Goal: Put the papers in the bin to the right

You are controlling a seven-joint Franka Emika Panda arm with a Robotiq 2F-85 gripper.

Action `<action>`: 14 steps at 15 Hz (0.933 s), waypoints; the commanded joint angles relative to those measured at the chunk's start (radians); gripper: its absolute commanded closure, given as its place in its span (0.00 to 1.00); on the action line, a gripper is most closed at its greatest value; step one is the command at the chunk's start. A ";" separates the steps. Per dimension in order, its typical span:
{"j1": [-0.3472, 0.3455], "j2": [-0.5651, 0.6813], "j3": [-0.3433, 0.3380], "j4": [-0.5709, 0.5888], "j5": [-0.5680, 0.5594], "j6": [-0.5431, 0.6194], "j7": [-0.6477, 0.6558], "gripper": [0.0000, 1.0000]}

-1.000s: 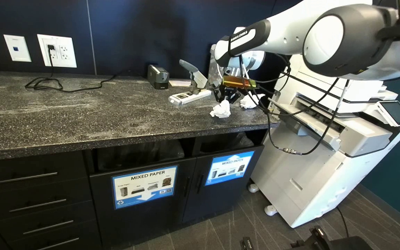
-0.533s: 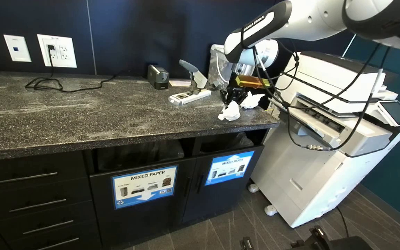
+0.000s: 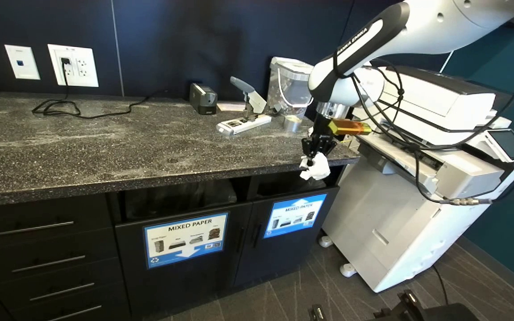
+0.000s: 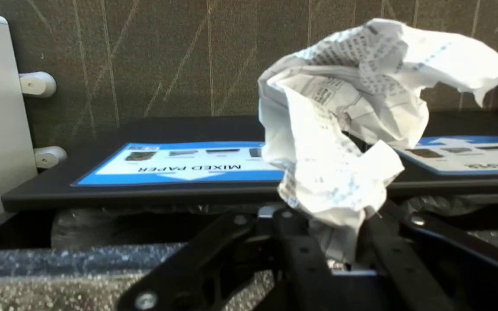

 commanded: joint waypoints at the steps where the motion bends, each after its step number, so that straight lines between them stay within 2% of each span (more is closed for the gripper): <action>1: -0.058 -0.098 0.028 -0.206 0.009 0.143 -0.091 0.83; 5: -0.109 -0.100 0.053 -0.314 0.022 0.307 -0.173 0.83; 8: -0.161 -0.063 0.099 -0.351 0.046 0.437 -0.231 0.82; 11: -0.233 -0.002 0.172 -0.354 0.078 0.549 -0.281 0.83; 14: -0.304 0.082 0.240 -0.332 0.063 0.675 -0.306 0.82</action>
